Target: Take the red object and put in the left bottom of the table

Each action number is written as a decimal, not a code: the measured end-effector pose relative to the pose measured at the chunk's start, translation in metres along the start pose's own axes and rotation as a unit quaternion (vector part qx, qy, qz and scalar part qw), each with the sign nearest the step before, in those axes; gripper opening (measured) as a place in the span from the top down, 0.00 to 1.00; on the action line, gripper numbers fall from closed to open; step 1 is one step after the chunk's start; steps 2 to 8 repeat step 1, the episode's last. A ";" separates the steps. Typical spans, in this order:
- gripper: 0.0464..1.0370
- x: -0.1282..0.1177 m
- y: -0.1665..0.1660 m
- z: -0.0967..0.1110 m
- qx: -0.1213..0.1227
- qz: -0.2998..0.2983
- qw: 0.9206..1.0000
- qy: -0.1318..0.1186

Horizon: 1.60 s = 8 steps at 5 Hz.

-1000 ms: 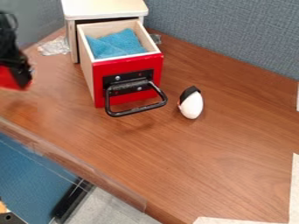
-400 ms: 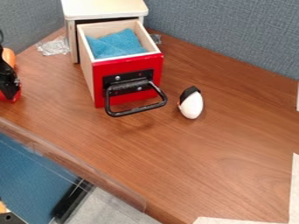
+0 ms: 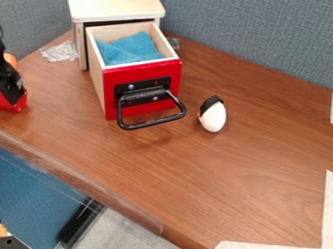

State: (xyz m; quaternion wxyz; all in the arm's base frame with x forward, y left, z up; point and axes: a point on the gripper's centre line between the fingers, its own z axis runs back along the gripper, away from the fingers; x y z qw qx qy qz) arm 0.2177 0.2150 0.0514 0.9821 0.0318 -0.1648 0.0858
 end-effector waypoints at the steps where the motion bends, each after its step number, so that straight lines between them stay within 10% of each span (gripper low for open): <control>1: 0.04 0.006 -0.005 0.024 -0.010 -0.001 1.000 -0.021; 8: 0.04 0.006 -0.005 0.024 -0.010 -0.001 1.000 -0.021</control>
